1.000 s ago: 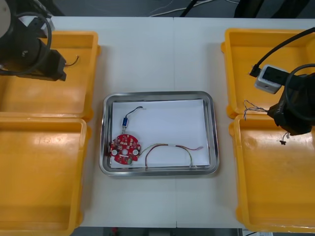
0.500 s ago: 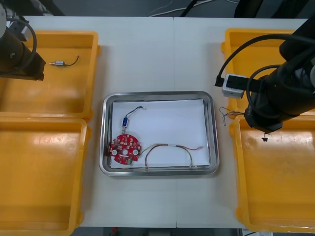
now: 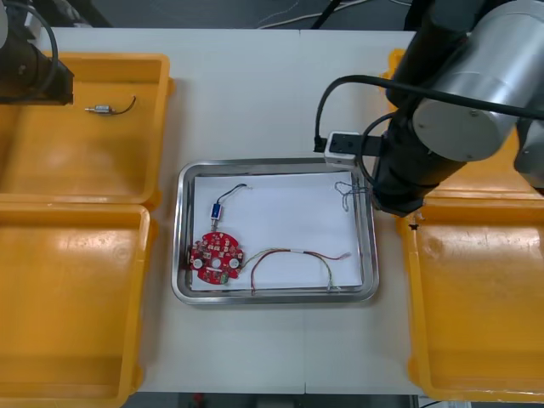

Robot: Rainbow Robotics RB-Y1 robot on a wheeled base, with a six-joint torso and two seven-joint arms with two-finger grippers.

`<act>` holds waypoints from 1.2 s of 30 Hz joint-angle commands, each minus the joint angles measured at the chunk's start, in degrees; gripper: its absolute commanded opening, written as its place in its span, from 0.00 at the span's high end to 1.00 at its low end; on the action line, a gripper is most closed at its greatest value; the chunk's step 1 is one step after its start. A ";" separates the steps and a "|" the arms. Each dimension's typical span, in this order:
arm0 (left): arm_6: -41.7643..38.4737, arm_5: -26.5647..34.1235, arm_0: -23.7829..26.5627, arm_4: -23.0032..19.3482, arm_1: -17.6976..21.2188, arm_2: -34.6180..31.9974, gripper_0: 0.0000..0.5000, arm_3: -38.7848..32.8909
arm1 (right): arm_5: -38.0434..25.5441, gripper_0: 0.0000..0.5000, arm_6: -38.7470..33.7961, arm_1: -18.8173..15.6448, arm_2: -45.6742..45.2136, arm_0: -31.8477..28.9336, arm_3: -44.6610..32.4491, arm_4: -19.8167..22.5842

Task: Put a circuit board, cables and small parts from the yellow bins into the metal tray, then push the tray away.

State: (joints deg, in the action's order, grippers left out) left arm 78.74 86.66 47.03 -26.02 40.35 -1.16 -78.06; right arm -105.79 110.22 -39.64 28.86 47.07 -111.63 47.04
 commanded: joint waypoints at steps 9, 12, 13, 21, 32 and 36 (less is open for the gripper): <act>6.34 -14.59 6.76 2.81 -4.58 -1.39 0.00 10.91 | 5.50 1.00 -4.14 10.73 10.34 11.90 12.05 -3.71; 6.51 -17.49 7.46 4.75 -5.81 -0.78 0.00 12.76 | 6.73 1.00 -4.58 12.04 12.18 13.39 14.42 -4.06; 6.51 -18.02 7.55 5.19 -5.99 -0.78 0.00 13.20 | 7.00 1.00 -4.58 12.31 12.36 13.57 14.95 -4.15; 7.75 -26.28 7.73 5.89 -7.39 3.70 0.00 18.03 | 12.18 1.00 -3.61 13.36 15.08 14.63 19.43 -3.80; 9.94 -27.95 7.64 6.59 -7.39 8.71 0.00 19.62 | 17.37 1.00 -0.98 14.15 18.69 14.63 24.36 -2.92; 10.47 -31.55 7.64 6.33 -7.39 9.77 0.00 22.16 | 19.04 1.00 -0.36 14.86 19.65 14.63 26.90 -2.83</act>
State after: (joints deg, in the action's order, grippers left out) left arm 80.41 57.61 51.57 -20.03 33.20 7.30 -57.24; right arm -88.27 107.59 -26.47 47.12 59.09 -85.77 43.64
